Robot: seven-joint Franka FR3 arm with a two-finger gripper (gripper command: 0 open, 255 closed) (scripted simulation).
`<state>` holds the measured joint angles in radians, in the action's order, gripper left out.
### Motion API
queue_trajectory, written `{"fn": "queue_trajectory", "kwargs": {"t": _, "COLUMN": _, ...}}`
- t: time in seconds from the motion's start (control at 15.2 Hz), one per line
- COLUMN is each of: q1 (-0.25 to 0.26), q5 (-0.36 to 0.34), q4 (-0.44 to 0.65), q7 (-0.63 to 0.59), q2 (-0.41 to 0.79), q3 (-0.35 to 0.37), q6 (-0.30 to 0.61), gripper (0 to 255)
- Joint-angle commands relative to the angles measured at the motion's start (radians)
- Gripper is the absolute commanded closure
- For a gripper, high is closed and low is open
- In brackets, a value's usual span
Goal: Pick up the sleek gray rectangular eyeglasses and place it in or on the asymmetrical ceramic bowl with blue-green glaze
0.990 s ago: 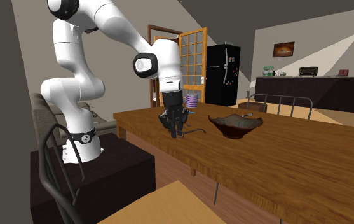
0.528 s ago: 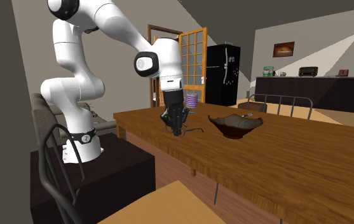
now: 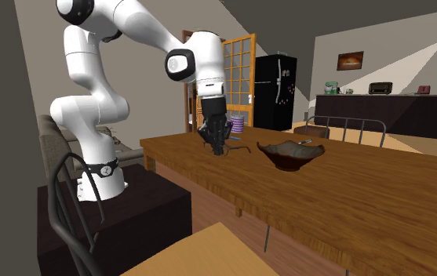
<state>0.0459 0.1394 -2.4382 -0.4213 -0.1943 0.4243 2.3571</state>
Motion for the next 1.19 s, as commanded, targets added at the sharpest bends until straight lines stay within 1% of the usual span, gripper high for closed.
{"fn": "queue_trajectory", "kwargs": {"t": 0.0, "q1": 0.001, "q5": 0.005, "q4": 0.015, "q7": 0.004, "q2": -0.016, "q3": -0.004, "q6": -0.031, "gripper": 255}}
{"fn": "queue_trajectory", "kwargs": {"t": 1.12, "q1": 0.002, "q5": 0.02, "q4": 0.162, "q7": 0.018, "q2": -0.116, "q3": -0.035, "q6": -0.275, "gripper": 255}}
